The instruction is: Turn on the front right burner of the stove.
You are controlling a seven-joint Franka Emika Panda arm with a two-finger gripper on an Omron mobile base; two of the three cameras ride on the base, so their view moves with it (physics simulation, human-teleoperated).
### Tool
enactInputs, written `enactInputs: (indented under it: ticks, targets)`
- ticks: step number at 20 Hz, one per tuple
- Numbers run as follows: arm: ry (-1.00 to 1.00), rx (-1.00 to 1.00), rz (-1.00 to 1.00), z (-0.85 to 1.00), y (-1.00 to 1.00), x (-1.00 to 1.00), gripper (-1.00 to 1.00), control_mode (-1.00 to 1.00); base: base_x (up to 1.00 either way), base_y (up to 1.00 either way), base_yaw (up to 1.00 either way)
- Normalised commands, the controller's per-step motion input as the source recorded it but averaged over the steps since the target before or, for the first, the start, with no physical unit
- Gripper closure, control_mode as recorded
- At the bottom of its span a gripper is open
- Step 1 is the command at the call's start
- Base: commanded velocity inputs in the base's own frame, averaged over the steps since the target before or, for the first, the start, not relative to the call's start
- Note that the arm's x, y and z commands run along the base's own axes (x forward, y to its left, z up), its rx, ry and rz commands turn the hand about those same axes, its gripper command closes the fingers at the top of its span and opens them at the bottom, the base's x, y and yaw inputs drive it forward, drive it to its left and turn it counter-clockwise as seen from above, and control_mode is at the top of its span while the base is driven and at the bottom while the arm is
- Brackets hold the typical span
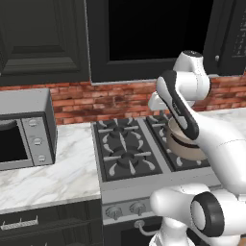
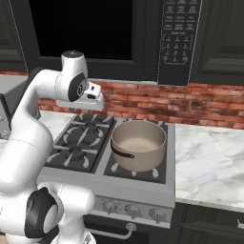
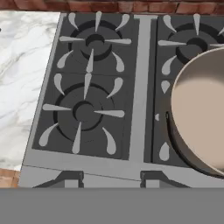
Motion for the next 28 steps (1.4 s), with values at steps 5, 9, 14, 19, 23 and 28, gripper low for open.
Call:
enactInputs:
  ticks: [5, 9, 14, 19, 23, 28]
  targets:
    - [-0.04, 0.0, -0.04, 0.0, -0.25, -0.42, -1.0, -1.0, 0.0, 0.0, 0.0]
    - [-0.24, 0.0, -0.16, -0.14, -0.9, -0.81, -1.0, -1.0, 0.0, 0.0, 0.0]
    - [-0.29, 0.03, -0.14, -0.33, -1.0, -1.0, -1.0, -1.0, 0.0, 0.0, 0.0]
    - [-0.27, 0.11, -0.04, -0.45, -0.96, -0.93, -1.0, -1.0, 0.0, 0.0, 0.0]
    - [-0.17, 0.03, 0.0, -0.22, -0.46, -0.58, -1.0, -1.0, 0.0, 0.0, 0.0]
    - [-0.16, -0.11, 0.01, -0.24, -0.38, -0.2, -1.0, -1.0, 0.0, 0.0, 0.0]
